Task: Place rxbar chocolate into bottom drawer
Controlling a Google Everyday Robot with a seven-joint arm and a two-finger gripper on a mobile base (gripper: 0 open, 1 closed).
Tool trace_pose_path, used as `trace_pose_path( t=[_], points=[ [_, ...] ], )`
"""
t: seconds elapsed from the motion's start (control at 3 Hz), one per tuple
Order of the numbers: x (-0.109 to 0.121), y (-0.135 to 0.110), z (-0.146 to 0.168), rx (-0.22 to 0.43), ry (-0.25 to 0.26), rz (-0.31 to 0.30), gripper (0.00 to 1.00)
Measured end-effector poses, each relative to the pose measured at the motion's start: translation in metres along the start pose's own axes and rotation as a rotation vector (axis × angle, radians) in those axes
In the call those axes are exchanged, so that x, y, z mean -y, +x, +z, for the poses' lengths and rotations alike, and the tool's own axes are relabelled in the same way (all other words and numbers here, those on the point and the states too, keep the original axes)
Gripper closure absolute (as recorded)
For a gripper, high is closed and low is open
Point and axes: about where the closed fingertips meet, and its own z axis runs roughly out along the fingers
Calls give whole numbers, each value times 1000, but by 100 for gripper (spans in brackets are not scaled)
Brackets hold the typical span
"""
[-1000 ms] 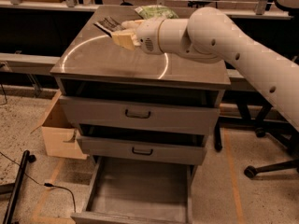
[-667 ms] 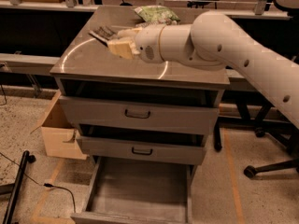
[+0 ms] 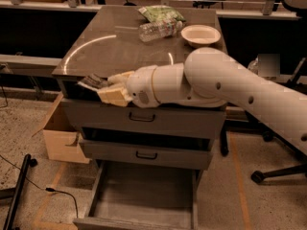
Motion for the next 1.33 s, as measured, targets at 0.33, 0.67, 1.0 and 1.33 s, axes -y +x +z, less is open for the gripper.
trace_pose_path(
  t=[0.33, 0.67, 1.0, 1.33],
  points=[
    [-38, 63, 17, -94, -27, 43, 100],
    [-38, 63, 17, -95, -26, 43, 100],
    [-30, 107, 17, -152, 39, 72, 100],
    [-10, 174, 11, -232, 75, 42, 100]
  ],
)
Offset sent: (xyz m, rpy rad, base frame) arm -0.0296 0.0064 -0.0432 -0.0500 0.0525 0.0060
